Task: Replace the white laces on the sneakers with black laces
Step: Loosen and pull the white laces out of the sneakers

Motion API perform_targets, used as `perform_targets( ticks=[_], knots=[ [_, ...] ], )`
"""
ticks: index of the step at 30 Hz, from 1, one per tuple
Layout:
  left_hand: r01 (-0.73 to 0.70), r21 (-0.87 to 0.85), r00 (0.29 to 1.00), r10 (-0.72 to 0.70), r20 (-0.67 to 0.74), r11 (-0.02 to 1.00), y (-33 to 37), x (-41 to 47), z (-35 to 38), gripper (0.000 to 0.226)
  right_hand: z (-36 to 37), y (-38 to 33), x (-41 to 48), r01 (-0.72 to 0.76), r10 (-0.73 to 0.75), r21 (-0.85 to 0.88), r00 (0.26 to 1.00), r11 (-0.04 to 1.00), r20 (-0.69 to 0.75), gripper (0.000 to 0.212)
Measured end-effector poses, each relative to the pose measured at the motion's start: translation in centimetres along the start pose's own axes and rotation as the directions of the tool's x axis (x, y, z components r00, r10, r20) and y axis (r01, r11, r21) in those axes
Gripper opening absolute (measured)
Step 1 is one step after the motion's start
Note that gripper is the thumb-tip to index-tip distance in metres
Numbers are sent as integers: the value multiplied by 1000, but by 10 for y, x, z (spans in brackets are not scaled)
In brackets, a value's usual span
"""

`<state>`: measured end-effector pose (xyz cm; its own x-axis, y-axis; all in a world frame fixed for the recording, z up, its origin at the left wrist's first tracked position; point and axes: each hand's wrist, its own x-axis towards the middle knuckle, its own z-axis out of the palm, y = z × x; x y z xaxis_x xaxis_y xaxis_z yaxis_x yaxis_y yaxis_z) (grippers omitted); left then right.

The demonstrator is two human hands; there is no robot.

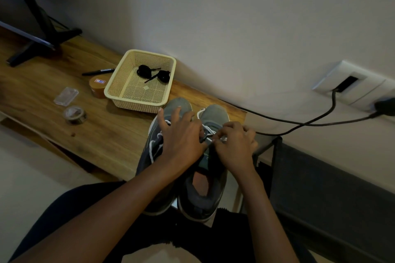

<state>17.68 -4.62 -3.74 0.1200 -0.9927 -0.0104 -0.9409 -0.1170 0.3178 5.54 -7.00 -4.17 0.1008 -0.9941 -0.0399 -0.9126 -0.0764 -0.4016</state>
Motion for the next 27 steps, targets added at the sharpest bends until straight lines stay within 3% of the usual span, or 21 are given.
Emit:
perform_targets(
  ticks=[3, 5, 8, 13, 16, 20, 27],
  knots=[
    [-7, -14, 1000, 7, -16, 1000, 0, 0, 1, 23, -10, 10, 6, -117, 156, 235, 976, 965, -151, 10],
    [-43, -12, 999, 42, -35, 999, 1, 0, 1, 30, -16, 21, 8, -188, 279, 311, 918, 932, -281, 10],
    [-126, 45, 989, 129, -71, 991, 4, 0, 3, 33, -15, 29, 5, -251, 360, 347, 884, 903, -297, 12],
    [-235, 184, 966, 251, -65, 954, 21, -1, 3, 28, -3, 28, 3, -220, 281, 341, 949, 914, -144, 15],
    [-205, 207, 974, 221, -54, 956, 23, 3, 6, 26, -2, 21, 3, -142, 204, 382, 970, 913, -129, 7],
    [-173, 169, 981, 185, -58, 970, 23, 7, 12, 25, -7, 11, -2, -162, 162, 64, 987, 985, 5, 24],
    [-134, 112, 978, 150, -143, 985, 20, 14, 23, 14, -7, 11, -6, -179, 184, 87, 981, 980, -60, 20]
  ],
)
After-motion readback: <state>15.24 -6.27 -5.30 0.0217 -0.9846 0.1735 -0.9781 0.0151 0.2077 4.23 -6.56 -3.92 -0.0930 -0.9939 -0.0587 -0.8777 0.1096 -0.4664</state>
